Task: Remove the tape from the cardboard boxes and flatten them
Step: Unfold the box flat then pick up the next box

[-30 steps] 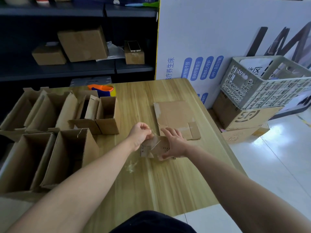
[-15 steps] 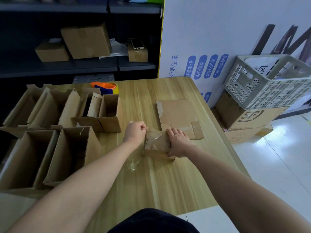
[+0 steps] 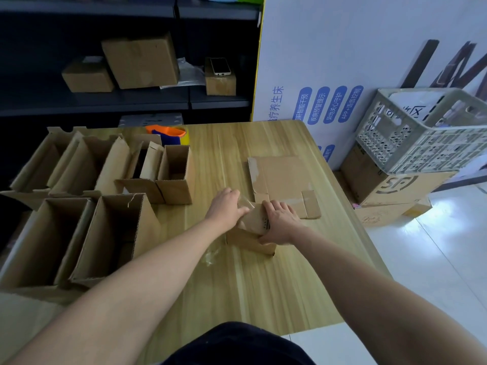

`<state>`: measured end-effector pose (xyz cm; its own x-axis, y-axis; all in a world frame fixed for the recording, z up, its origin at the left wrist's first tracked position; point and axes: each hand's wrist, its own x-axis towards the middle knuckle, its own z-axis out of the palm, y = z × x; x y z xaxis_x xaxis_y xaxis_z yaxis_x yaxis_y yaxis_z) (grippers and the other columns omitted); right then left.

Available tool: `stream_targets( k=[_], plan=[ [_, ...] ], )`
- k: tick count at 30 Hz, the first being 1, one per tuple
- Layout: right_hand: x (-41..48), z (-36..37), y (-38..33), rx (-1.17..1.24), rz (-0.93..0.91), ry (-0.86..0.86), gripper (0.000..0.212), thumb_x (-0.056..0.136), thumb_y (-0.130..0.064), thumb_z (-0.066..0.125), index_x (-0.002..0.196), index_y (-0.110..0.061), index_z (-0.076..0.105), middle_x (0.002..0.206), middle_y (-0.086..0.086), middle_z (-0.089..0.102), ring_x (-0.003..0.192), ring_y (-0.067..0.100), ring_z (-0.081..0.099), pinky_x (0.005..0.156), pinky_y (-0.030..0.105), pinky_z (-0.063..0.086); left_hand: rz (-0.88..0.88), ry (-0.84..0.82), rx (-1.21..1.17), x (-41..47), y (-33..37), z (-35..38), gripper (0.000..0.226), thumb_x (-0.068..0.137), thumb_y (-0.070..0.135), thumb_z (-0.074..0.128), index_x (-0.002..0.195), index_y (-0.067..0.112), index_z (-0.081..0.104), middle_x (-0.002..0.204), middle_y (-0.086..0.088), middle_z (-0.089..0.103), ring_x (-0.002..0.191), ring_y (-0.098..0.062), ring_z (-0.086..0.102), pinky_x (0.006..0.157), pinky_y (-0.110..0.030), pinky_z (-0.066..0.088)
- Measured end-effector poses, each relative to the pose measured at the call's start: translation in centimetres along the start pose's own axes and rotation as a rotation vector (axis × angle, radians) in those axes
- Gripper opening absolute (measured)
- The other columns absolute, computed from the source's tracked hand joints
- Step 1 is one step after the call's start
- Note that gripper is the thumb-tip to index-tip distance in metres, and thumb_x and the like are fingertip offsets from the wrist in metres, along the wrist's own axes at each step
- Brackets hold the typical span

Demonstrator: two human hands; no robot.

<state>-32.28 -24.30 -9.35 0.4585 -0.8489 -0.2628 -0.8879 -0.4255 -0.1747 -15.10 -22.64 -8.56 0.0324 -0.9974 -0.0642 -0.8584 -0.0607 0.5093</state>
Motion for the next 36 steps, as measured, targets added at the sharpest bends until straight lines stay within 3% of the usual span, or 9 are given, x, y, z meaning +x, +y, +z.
stream_targets(
  k=[5,9,13,17,20,23,27,32,36],
  plan=[
    [0.4,0.6,-1.1,-0.005,-0.082,0.006,0.102,0.062,-0.052,0.078,0.141,-0.011,0.026,0.131,0.005,0.039,0.123,0.024,0.035,0.110,0.035,0.025,0.014,0.038,0.009,-0.4,0.0,0.0,0.026,0.093,0.019,0.054,0.069,0.010,0.047,0.078,-0.002,0.048,0.069,-0.019,0.047,0.061,-0.031,0.038],
    [0.7,-0.6,-0.9,0.081,-0.101,-0.002,0.099,0.060,-0.044,0.079,0.139,-0.012,0.028,0.127,0.004,0.039,0.118,0.023,0.036,0.105,0.034,0.028,-0.186,0.197,-0.246,-0.3,-1.1,-1.1,0.032,0.092,0.010,0.052,0.060,0.015,0.050,0.065,0.001,0.055,0.061,-0.012,0.050,0.052,-0.020,0.037],
    [0.4,-2.2,1.1,0.113,-0.049,0.014,0.095,0.061,-0.029,0.080,0.138,-0.015,0.026,0.125,0.004,0.037,0.113,0.022,0.038,0.101,0.033,0.033,-0.418,0.342,-0.421,-0.5,-4.4,-3.2,0.019,0.092,0.017,0.058,0.074,0.010,0.063,0.077,0.000,0.062,0.071,-0.012,0.054,0.058,-0.019,0.034],
    [-0.5,-2.8,4.0,0.078,0.047,0.082,0.092,0.062,-0.026,0.078,0.138,-0.015,0.027,0.128,0.006,0.039,0.117,0.024,0.039,0.107,0.038,0.031,-0.470,0.358,-0.487,-1.6,-7.3,-4.6,0.022,0.091,0.016,0.059,0.074,0.006,0.068,0.077,-0.003,0.064,0.077,-0.021,0.057,0.063,-0.025,0.036],
    [-0.5,-3.2,4.5,0.074,0.101,0.168,0.090,0.062,-0.028,0.076,0.137,-0.014,0.028,0.127,0.006,0.040,0.117,0.024,0.039,0.106,0.038,0.032,-0.417,0.283,-0.403,-2.2,-7.0,-3.9,0.021,0.093,0.021,0.056,0.082,0.007,0.068,0.084,-0.004,0.065,0.085,-0.022,0.059,0.066,-0.025,0.040],
    [-0.3,-3.5,4.1,0.097,0.083,0.212,0.088,0.062,-0.031,0.075,0.134,-0.012,0.029,0.124,0.007,0.040,0.114,0.024,0.039,0.104,0.038,0.033,-0.332,0.161,-0.174,-3.2,-6.6,-2.0,0.024,0.096,0.024,0.051,0.097,0.009,0.069,0.107,-0.009,0.063,0.105,-0.025,0.052,0.088,-0.034,0.042],
    [-0.3,-3.4,3.4,0.120,0.046,0.224,0.088,0.060,-0.031,0.075,0.133,-0.011,0.030,0.123,0.007,0.040,0.112,0.024,0.040,0.102,0.036,0.033,-0.323,-0.035,0.055,-5.1,-6.9,1.4,0.029,0.099,0.024,0.041,0.113,0.013,0.064,0.143,-0.016,0.041,0.131,-0.032,0.039,0.108,-0.044,0.033],
    [-0.5,-3.2,3.5,0.151,0.004,0.225,0.089,0.060,-0.030,0.076,0.133,-0.010,0.030,0.125,0.007,0.039,0.113,0.025,0.039,0.101,0.034,0.033,-0.215,-0.442,0.325,-6.9,-7.2,4.4,0.038,0.101,0.017,0.034,0.137,0.017,0.047,0.153,0.000,0.027,0.139,-0.032,0.020,0.113,-0.043,0.018],
    [-0.3,-3.2,3.6,0.163,-0.018,0.200,0.094,0.058,-0.029,0.079,0.135,-0.011,0.029,0.127,0.007,0.038,0.116,0.026,0.038,0.103,0.038,0.035,-0.303,-0.370,0.196,-6.8,-7.4,5.1,0.033,0.099,0.014,0.040,0.126,0.006,0.058,0.141,-0.008,0.045,0.132,-0.031,0.030,0.112,-0.037,0.017]
  ],
)
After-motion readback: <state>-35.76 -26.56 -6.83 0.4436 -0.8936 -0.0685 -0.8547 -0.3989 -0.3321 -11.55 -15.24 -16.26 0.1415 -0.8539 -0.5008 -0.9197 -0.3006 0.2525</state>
